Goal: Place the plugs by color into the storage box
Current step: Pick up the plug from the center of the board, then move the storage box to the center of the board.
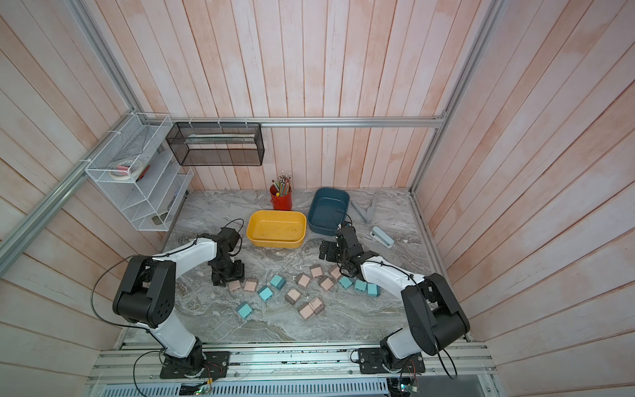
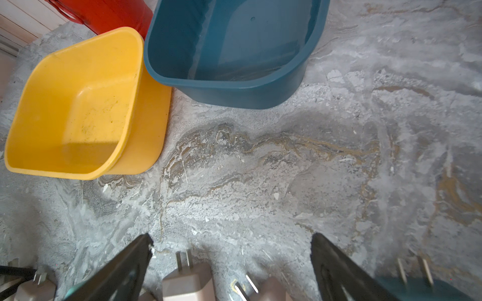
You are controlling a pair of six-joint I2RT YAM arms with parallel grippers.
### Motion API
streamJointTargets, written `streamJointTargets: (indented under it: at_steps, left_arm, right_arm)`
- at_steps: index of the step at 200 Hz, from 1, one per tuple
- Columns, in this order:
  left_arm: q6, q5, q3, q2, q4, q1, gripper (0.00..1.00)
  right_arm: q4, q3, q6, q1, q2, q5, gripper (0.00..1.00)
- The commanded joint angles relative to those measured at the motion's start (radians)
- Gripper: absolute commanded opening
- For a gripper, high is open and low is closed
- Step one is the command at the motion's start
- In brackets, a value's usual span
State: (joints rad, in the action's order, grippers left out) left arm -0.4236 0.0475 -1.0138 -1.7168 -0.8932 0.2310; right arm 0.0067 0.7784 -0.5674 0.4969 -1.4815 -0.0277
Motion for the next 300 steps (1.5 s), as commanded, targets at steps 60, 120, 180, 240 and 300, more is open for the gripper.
streamJointTargets:
  at_steps: [60, 120, 180, 240, 300]
  left_arm:
    - [-0.063, 0.016, 0.045, -0.022, 0.057, 0.01, 0.52]
    - [-0.088, 0.028, 0.05, 0.023, 0.043, 0.008, 0.49]
    - [-0.111, 0.041, 0.041, 0.06, 0.03, 0.01, 0.47]
    - [-0.113, 0.035, 0.049, 0.078, 0.02, 0.01, 0.44]
    - [-0.118, 0.04, 0.04, 0.091, 0.018, 0.01, 0.4]
  right_arm:
    - [-0.055, 0.144, 0.011, -0.049, -0.05, -0.009, 0.97]
    - [-0.273, 0.618, -0.027, -0.262, -0.349, 0.069, 0.86]
    - [-0.324, 0.751, 0.003, -0.304, -0.544, 0.267, 0.66]
    - [-0.296, 0.7, 0.003, -0.286, -0.589, 0.352, 0.41]
    - [-0.382, 0.696, 0.07, -0.288, -0.565, 0.352, 0.14]
